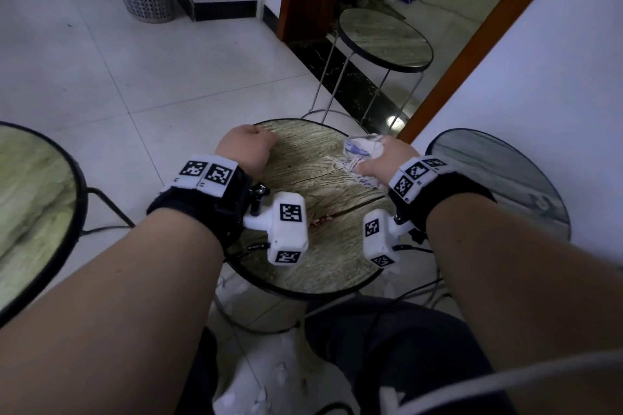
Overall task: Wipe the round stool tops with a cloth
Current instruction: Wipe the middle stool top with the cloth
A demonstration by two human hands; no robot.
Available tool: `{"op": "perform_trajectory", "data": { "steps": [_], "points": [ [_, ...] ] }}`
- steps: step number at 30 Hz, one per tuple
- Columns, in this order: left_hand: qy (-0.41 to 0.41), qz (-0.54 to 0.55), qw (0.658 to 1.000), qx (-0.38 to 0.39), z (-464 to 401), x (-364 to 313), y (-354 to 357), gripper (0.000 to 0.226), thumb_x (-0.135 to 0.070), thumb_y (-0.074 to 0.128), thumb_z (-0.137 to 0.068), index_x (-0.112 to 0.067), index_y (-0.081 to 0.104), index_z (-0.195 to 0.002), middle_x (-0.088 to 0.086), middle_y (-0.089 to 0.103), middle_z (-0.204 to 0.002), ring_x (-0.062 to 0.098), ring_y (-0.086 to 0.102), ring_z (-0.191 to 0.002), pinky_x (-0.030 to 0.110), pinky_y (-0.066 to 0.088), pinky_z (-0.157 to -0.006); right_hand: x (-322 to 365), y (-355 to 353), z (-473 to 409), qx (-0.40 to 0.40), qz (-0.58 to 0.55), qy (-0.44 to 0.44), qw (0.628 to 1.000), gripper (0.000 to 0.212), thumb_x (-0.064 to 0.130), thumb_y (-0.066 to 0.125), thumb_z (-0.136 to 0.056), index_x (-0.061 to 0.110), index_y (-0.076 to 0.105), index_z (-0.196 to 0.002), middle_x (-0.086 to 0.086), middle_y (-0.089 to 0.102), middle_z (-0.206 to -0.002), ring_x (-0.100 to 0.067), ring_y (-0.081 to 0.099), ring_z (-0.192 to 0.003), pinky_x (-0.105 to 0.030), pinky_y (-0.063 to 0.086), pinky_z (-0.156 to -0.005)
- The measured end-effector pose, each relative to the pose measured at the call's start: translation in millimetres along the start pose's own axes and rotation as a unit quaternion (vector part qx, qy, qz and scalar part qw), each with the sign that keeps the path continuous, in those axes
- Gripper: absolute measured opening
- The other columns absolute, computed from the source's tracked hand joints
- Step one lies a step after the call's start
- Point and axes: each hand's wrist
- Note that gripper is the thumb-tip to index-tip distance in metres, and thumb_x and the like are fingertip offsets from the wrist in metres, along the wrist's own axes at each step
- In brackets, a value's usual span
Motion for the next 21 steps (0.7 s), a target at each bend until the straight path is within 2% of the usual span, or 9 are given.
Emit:
{"op": "perform_trajectory", "data": {
  "steps": [2, 4, 6, 8, 10, 12, 14, 17, 21],
  "points": [
    [0.006, -0.023, 1.000, -0.004, 5.0, -1.8, 1.0, 0.022, -0.032, 0.055, -0.090, -0.012, 0.062, -0.089, 0.007, 0.059, -0.087, 0.020, 0.051, -0.081, 0.025, 0.035, -0.072, -4.6, 0.9, 5.7, 0.001, -0.004, 0.001, 1.000, 0.042, 0.035, 0.070, -0.073, 0.018, 0.060, -0.110, -0.001, 0.065, -0.090, -0.017, 0.060, -0.073, -0.022, 0.040, -0.056],
    [0.013, -0.051, 0.999, -0.009, 11.2, -3.5, 1.9, 0.022, -0.034, 0.054, -0.090, -0.014, 0.059, -0.082, 0.006, 0.059, -0.084, 0.022, 0.051, -0.079, 0.025, 0.033, -0.070, -9.6, 1.4, 12.9, -0.001, -0.009, 0.000, 1.000, 0.048, 0.038, 0.070, -0.069, 0.021, 0.060, -0.113, -0.001, 0.067, -0.097, -0.018, 0.061, -0.080, -0.022, 0.043, -0.063],
    [0.017, -0.075, 0.997, -0.010, 15.7, -2.8, 2.4, 0.024, -0.036, 0.053, -0.089, -0.016, 0.058, -0.077, 0.006, 0.059, -0.082, 0.024, 0.053, -0.079, 0.026, 0.035, -0.069, -14.3, 2.7, 19.5, -0.001, -0.005, 0.009, 1.000, 0.053, 0.040, 0.069, -0.067, 0.021, 0.059, -0.115, -0.002, 0.066, -0.101, -0.019, 0.061, -0.082, -0.023, 0.042, -0.062],
    [0.018, -0.081, 0.996, -0.013, 20.7, -0.4, 3.4, 0.022, -0.037, 0.055, -0.088, -0.017, 0.060, -0.081, 0.006, 0.062, -0.084, 0.026, 0.058, -0.085, 0.029, 0.041, -0.073, -19.6, 3.3, 27.6, -0.002, 0.008, 0.025, 1.000, 0.057, 0.042, 0.069, -0.067, 0.018, 0.056, -0.117, -0.003, 0.062, -0.105, -0.021, 0.059, -0.084, -0.025, 0.043, -0.063],
    [0.018, -0.080, 0.996, -0.021, 25.6, 0.8, 4.2, 0.021, -0.038, 0.057, -0.086, -0.017, 0.061, -0.080, 0.009, 0.064, -0.087, 0.028, 0.061, -0.091, 0.032, 0.046, -0.078, -22.0, 4.7, 34.5, -0.005, 0.023, 0.039, 0.999, 0.065, 0.045, 0.069, -0.065, 0.016, 0.053, -0.120, -0.005, 0.059, -0.111, -0.024, 0.058, -0.091, -0.029, 0.048, -0.073],
    [0.022, -0.082, 0.996, -0.025, 33.0, 0.1, 6.6, 0.020, -0.035, 0.057, -0.088, -0.016, 0.059, -0.080, 0.011, 0.064, -0.089, 0.027, 0.059, -0.087, 0.032, 0.044, -0.075, -23.6, 5.9, 41.9, -0.005, 0.030, 0.041, 0.999, 0.069, 0.050, 0.067, -0.060, 0.016, 0.053, -0.118, -0.005, 0.060, -0.112, -0.027, 0.059, -0.095, -0.034, 0.052, -0.082],
    [0.024, -0.073, 0.997, -0.027, 41.1, -1.5, 9.3, 0.018, -0.032, 0.057, -0.089, -0.014, 0.061, -0.085, 0.008, 0.060, -0.086, 0.022, 0.054, -0.081, 0.027, 0.038, -0.069, -24.8, 5.9, 47.5, 0.001, 0.016, 0.037, 0.999, 0.061, 0.048, 0.069, -0.062, 0.017, 0.056, -0.112, -0.005, 0.062, -0.105, -0.027, 0.061, -0.092, -0.037, 0.053, -0.083],
    [0.021, -0.078, 0.997, -0.021, 53.7, -1.8, 14.6, 0.024, -0.035, 0.058, -0.088, -0.012, 0.065, -0.091, 0.005, 0.061, -0.084, 0.024, 0.056, -0.082, 0.027, 0.039, -0.070, -29.6, 5.6, 59.5, 0.006, -0.026, 0.026, 0.999, 0.045, 0.039, 0.072, -0.070, 0.016, 0.059, -0.107, -0.003, 0.065, -0.096, -0.024, 0.062, -0.087, -0.035, 0.054, -0.082],
    [0.021, -0.098, 0.995, -0.009, 62.6, 4.2, 24.1, 0.020, -0.033, 0.055, -0.089, -0.018, 0.059, -0.078, -0.001, 0.058, -0.068, 0.022, 0.055, -0.074, 0.026, 0.039, -0.067, -35.6, 7.8, 75.9, -0.001, -0.055, 0.027, 0.998, 0.046, 0.035, 0.072, -0.075, 0.016, 0.054, -0.114, -0.004, 0.063, -0.104, -0.024, 0.060, -0.094, -0.034, 0.052, -0.085]
  ]
}}
Point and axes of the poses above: each hand's wrist, its own z-axis away from the middle knuckle, its own y-axis out of the palm, x = y × z
